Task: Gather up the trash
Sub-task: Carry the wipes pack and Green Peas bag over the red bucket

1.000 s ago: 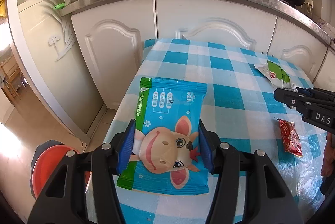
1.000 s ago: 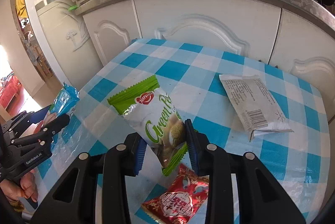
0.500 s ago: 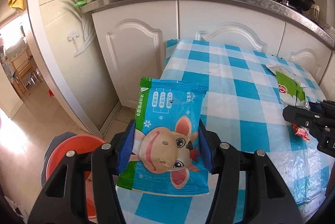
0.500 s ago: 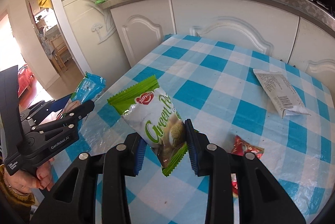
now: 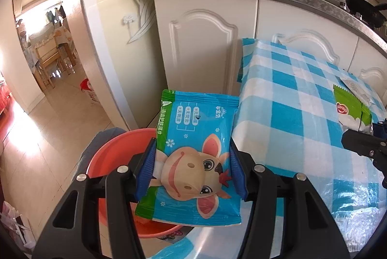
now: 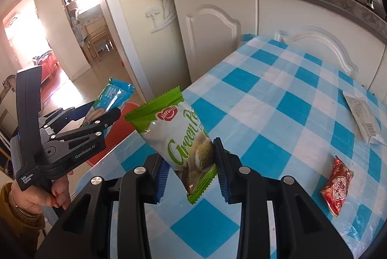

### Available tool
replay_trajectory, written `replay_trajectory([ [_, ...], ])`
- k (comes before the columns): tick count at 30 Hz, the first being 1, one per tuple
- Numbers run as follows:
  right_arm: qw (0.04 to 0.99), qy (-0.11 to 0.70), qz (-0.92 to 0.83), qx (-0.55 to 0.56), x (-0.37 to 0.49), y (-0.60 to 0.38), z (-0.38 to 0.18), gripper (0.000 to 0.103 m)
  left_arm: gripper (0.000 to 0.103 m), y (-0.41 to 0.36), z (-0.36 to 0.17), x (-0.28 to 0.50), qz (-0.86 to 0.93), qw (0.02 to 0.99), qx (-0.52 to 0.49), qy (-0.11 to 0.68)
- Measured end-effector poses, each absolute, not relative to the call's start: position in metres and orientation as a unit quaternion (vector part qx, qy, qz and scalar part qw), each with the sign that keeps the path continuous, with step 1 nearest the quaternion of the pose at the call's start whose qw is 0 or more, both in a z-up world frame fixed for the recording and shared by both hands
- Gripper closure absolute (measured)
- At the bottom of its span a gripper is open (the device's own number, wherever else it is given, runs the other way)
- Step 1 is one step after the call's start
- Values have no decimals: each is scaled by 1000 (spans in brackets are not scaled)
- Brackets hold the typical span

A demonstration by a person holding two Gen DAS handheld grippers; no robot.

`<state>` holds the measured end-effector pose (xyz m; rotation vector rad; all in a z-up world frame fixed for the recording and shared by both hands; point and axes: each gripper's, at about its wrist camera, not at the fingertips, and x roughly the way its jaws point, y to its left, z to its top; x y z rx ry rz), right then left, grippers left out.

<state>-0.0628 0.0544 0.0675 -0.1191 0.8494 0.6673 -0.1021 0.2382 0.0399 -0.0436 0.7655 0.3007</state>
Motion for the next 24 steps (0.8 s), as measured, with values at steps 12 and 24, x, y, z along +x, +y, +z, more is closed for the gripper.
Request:
replay_trajectory([
  [12,823,417,371,-104,-70,142,57,67,47,308,20,-131,204,898,-51,386],
  [24,790,430,410,-149,-73,218,35,67,47,344,-10,-137,229,879,-78,411],
])
